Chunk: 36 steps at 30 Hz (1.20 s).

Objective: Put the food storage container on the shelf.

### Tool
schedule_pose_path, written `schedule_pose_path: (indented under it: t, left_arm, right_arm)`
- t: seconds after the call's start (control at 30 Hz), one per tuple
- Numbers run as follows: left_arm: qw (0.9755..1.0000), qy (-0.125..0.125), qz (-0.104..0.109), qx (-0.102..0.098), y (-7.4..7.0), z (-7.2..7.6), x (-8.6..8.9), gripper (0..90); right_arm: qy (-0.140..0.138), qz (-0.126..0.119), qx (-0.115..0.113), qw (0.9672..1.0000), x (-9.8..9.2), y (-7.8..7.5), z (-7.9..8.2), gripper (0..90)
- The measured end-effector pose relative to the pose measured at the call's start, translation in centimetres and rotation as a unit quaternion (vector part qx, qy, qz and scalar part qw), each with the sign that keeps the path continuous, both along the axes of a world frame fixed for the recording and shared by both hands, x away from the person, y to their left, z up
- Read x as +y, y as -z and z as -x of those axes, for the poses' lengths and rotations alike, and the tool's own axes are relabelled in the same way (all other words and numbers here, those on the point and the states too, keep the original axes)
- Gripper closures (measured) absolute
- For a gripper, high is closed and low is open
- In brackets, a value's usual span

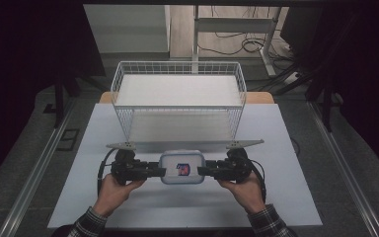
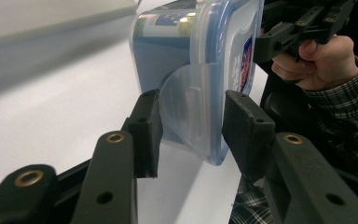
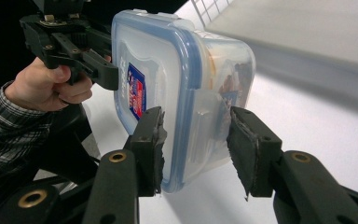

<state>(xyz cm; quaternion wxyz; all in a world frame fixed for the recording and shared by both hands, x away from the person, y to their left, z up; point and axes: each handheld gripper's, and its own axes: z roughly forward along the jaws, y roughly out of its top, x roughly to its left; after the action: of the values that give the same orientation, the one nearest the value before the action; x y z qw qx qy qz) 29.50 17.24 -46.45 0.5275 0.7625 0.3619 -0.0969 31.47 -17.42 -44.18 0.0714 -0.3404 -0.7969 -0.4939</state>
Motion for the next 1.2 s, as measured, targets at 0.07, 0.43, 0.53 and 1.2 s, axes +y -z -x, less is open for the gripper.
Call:
schedule_pose_path:
  t: [0.07,0.43,0.53,1.2]
  left_arm:
    - [1.0,-0.001,0.003,-0.001,-0.4,-0.4,0.2,58.0]
    - [0.9998,-0.011,0.006,-0.015,-2.8,-2.0,0.7,57.9]
    - [0.9995,-0.015,0.002,-0.026,-4.0,-2.5,0.8,57.9]
    - [0.9985,-0.025,0.014,-0.046,-9.3,-6.3,1.9,58.0]
  right_arm:
    - [-0.001,-0.004,-0.002,1.0,0.0,-0.4,-0.4,56.4]
    - [-0.005,-0.015,-0.012,0.9998,0.5,-2.6,-2.3,56.7]
    - [-0.008,-0.018,-0.019,0.9996,0.6,-3.5,-3.0,56.7]
    - [-0.009,-0.03,-0.049,0.9983,1.7,-9.3,-7.3,56.7]
